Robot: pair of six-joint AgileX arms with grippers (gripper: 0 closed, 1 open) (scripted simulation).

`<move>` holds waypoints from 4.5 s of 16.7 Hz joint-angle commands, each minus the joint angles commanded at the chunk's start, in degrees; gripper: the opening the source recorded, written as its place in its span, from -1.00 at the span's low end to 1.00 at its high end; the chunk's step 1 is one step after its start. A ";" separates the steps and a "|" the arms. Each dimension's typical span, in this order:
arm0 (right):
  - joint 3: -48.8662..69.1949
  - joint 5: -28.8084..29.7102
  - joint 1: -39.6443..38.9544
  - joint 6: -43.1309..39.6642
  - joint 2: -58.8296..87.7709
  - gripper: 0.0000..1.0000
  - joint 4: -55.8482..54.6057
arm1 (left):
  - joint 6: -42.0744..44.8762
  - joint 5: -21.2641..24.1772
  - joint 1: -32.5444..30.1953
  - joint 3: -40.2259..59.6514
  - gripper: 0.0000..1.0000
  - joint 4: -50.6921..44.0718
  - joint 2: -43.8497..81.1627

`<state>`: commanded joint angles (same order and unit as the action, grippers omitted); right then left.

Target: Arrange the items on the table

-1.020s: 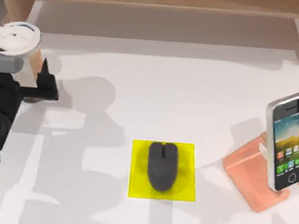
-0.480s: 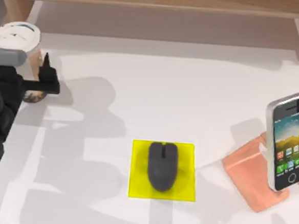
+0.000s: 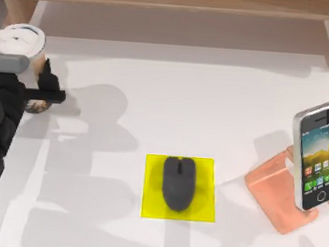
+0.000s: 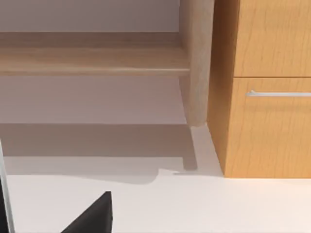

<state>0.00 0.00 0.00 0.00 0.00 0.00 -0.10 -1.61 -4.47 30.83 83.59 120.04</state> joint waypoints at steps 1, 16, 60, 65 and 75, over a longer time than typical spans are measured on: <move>0.00 0.00 0.00 0.00 0.00 1.00 0.00 | 0.00 0.00 0.00 0.00 -0.66 0.00 0.00; 0.00 0.00 0.00 0.00 0.00 1.00 0.00 | 0.06 0.00 -0.09 -0.15 -1.00 -1.61 -1.79; 0.00 0.00 0.00 0.00 0.00 1.00 0.00 | -2.51 -25.17 -25.82 66.38 -1.00 -63.08 3.62; 0.00 0.00 0.00 0.00 0.00 1.00 0.00 | -2.56 -25.16 -25.74 66.47 -1.00 -63.04 2.99; 0.00 0.00 0.00 0.00 0.00 1.00 0.00 | -2.57 -25.22 -25.53 66.58 -0.25 -63.18 3.86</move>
<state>0.00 0.00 0.00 0.00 0.00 0.00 -2.66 -26.83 -30.00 97.42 20.41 123.90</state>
